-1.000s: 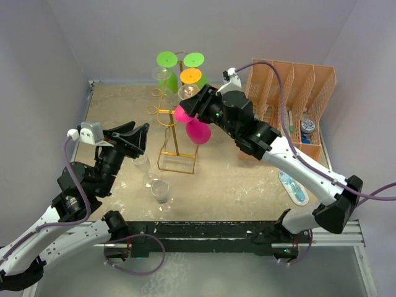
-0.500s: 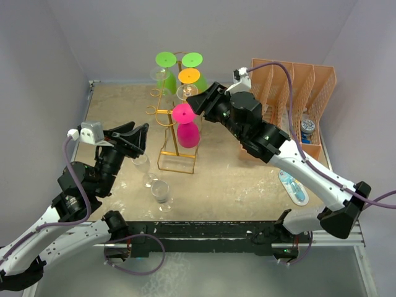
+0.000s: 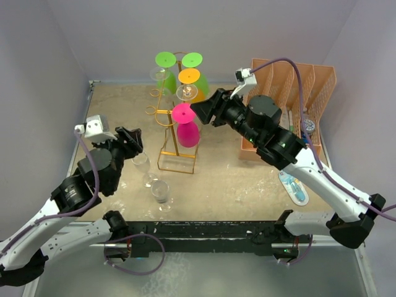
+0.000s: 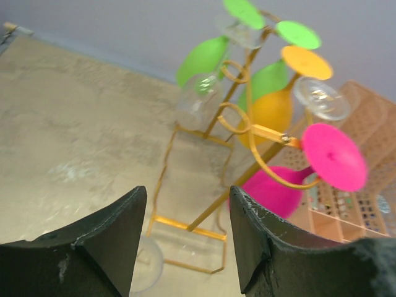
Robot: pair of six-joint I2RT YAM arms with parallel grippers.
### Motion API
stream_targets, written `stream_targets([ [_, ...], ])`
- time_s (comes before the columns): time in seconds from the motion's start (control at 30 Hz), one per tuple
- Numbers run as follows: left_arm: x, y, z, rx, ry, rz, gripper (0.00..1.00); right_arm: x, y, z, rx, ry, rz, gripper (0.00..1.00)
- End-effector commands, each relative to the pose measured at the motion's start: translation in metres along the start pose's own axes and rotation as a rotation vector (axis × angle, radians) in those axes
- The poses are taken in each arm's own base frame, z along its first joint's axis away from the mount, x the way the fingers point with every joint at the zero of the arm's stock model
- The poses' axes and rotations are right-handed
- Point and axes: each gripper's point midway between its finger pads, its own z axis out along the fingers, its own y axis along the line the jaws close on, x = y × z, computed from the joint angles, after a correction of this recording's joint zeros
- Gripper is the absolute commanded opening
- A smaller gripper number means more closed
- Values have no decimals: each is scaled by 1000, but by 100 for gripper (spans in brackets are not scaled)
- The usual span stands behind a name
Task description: Place the wine glass upside down on the wine glass rack
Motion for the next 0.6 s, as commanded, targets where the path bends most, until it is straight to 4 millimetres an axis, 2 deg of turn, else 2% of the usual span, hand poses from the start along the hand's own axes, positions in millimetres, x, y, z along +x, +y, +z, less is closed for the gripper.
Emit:
stream_targets([
  [0.0, 3, 40, -6, -208, 4, -18, 54, -17, 32, -13, -155, 6, -189, 53],
  [0.07, -8, 42, -9, -215, -29, -45, 54, -9, 48, -14, -174, 33, -233, 52],
  [0.2, -48, 46, -20, -223, -120, -111, 54, 27, 90, -11, -157, 91, -336, 53],
  [0.37, -101, 52, -39, -217, -220, -183, 54, 79, 111, 6, -142, 188, -404, 52],
  [0.47, -123, 57, -50, -208, -262, -214, 54, 117, 123, 13, -154, 246, -440, 51],
  [0.57, -139, 63, -59, -199, -298, -260, 54, 148, 121, 24, -122, 309, -459, 46],
])
